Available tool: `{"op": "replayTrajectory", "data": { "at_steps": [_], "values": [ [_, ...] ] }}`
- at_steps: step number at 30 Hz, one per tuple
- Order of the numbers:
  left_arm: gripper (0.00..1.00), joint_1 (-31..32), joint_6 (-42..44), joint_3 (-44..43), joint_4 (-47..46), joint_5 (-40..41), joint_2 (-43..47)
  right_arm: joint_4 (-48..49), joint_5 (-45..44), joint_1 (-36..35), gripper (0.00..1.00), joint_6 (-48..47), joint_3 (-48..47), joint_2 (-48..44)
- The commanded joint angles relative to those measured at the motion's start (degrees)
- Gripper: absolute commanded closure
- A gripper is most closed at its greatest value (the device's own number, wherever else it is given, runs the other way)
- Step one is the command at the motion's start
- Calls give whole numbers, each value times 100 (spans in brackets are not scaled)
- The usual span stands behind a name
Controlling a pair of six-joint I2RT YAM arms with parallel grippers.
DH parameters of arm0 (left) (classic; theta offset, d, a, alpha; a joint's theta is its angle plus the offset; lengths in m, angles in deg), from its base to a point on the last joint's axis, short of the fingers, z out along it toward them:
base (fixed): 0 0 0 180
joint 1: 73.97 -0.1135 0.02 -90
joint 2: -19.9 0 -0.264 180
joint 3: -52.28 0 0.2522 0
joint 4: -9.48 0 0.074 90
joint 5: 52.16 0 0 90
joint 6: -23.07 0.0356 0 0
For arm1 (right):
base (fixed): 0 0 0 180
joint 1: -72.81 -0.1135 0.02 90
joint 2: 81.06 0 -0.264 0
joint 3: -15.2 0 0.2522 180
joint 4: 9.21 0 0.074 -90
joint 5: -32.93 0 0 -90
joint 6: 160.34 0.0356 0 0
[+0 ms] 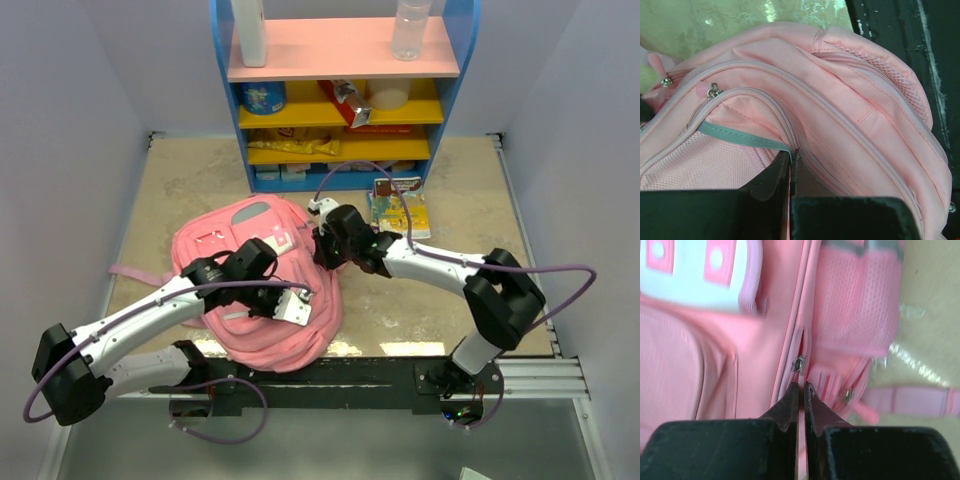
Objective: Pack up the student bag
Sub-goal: Zip the student bag at the center of the board, then unzip the student bag at the center of the board.
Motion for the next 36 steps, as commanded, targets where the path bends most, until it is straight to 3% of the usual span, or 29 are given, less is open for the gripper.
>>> {"op": "replayTrajectory", "data": {
  "at_steps": [1, 8, 12, 15, 17, 24, 31, 36],
  "values": [
    [100, 168, 466, -266, 1270, -1162, -73, 341, -114, 139, 100, -559, -1002, 479],
    [100, 230, 177, -355, 1008, -891, -108, 218, 9, 165, 100, -559, -1453, 700],
    [100, 221, -323, -468, 621, -426, -64, 296, -455, 183, 53, -322, -1005, 262],
    [100, 143, -412, -644, 611, -171, 15, 410, -711, 200, 39, -85, -548, -274],
    [100, 125, -290, -732, 699, 40, 155, 464, -913, 192, 39, 108, -162, -730],
    [100, -33, 203, -899, 1165, 621, 455, 534, -1178, 192, 59, 382, 1173, -1768],
    [100, -51, -17, -987, 1437, 516, 129, 973, -581, 183, 41, -637, 1685, -1683],
    [100, -174, 62, -1233, 1552, 963, 340, 1149, -492, 183, 38, -919, 1528, -1524]
  ]
}}
